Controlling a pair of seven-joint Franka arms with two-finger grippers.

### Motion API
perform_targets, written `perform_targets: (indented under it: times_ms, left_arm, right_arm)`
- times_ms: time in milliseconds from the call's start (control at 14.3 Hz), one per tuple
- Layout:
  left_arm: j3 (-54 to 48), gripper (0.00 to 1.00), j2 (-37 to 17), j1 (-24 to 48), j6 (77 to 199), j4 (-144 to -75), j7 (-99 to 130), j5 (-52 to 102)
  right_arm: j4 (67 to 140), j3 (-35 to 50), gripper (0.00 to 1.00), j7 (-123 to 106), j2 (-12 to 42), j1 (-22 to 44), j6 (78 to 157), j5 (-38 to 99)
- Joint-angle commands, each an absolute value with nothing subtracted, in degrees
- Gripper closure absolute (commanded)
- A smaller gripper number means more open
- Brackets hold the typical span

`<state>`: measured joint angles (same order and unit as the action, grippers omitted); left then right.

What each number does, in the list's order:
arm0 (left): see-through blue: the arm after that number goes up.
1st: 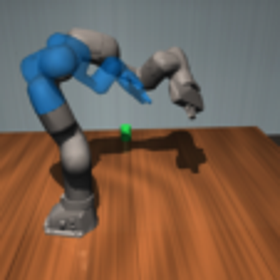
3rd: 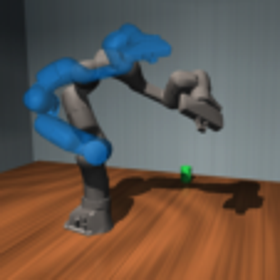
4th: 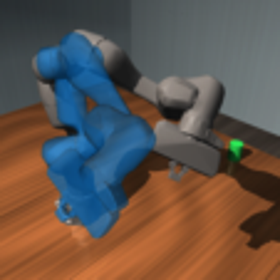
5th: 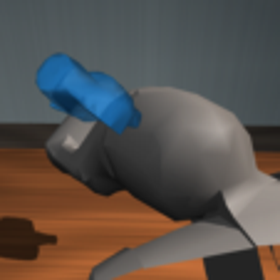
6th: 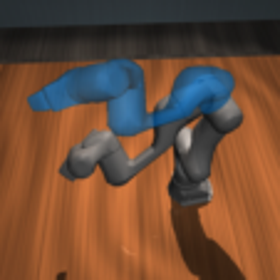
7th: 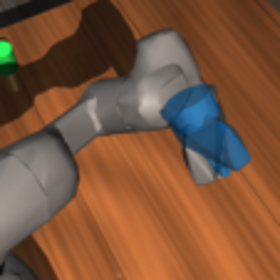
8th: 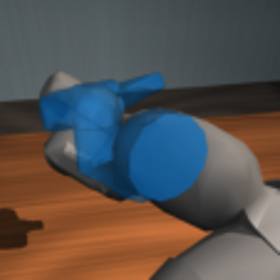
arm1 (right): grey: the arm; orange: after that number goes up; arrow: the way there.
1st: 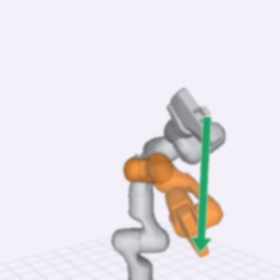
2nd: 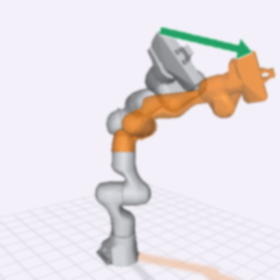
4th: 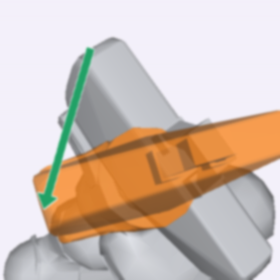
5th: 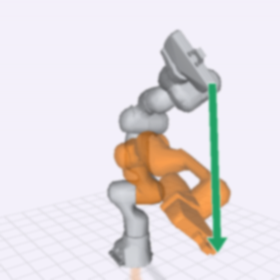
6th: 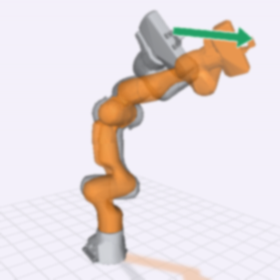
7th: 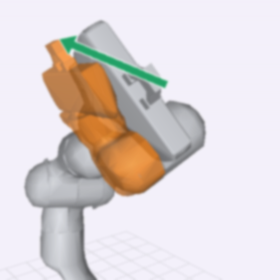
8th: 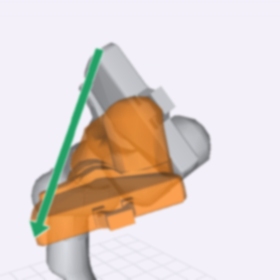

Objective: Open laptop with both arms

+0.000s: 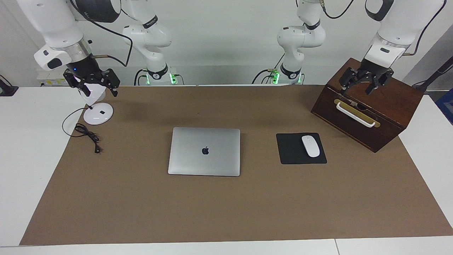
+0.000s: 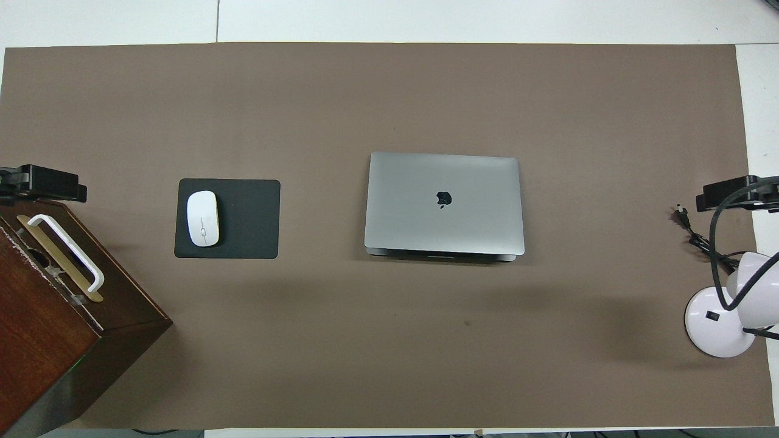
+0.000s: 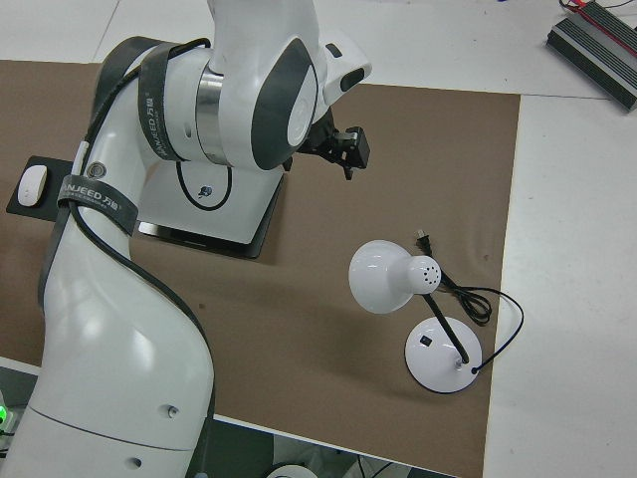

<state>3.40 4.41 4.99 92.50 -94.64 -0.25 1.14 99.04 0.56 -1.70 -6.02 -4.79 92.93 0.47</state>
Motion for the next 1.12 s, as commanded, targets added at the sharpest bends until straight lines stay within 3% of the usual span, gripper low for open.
perform_targets:
  times_ms: [0,1047]
  left_arm:
    - [3.08,0.0,5.36,4.4,92.72,-95.62,-0.26,0.44]
    - [3.08,0.0,5.27,4.04,93.78,-95.62,-0.26,0.44]
  right_arm:
    - [99.67,0.7,0.0,-1.85,-6.59,-4.92,93.16,1.76]
    - [100.72,0.7,0.0,-1.85,-6.59,-6.15,94.04,3.78]
